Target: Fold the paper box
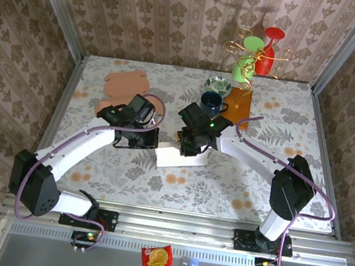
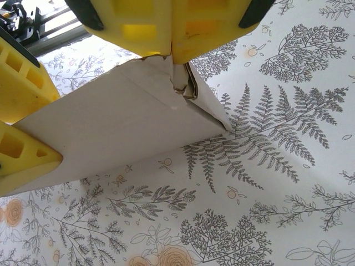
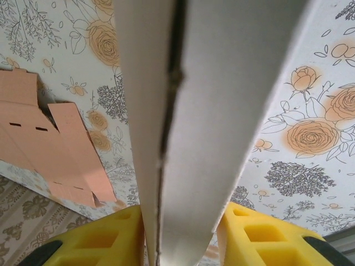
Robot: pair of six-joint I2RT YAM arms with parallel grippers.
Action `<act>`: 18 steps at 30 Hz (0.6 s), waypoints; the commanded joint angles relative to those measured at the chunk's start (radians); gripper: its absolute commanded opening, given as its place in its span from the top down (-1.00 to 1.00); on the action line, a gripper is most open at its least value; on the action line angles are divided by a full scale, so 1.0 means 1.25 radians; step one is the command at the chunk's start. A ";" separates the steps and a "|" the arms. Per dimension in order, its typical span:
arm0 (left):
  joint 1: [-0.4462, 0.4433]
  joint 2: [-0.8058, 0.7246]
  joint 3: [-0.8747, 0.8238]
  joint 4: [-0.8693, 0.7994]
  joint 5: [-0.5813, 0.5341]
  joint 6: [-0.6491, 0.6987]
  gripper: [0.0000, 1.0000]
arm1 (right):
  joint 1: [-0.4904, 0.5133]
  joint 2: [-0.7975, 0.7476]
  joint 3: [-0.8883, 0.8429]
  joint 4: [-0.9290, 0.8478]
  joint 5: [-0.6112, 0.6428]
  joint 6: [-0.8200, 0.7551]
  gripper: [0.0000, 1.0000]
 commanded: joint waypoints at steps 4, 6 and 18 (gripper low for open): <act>0.015 -0.010 0.021 -0.092 -0.050 0.029 0.98 | -0.006 -0.011 -0.025 -0.046 0.045 0.052 0.26; 0.015 -0.009 0.029 -0.099 -0.056 0.037 0.97 | -0.006 -0.010 -0.025 -0.046 0.043 0.051 0.27; 0.012 0.000 0.020 -0.097 -0.057 0.046 0.97 | -0.005 -0.006 -0.024 -0.042 0.044 0.052 0.26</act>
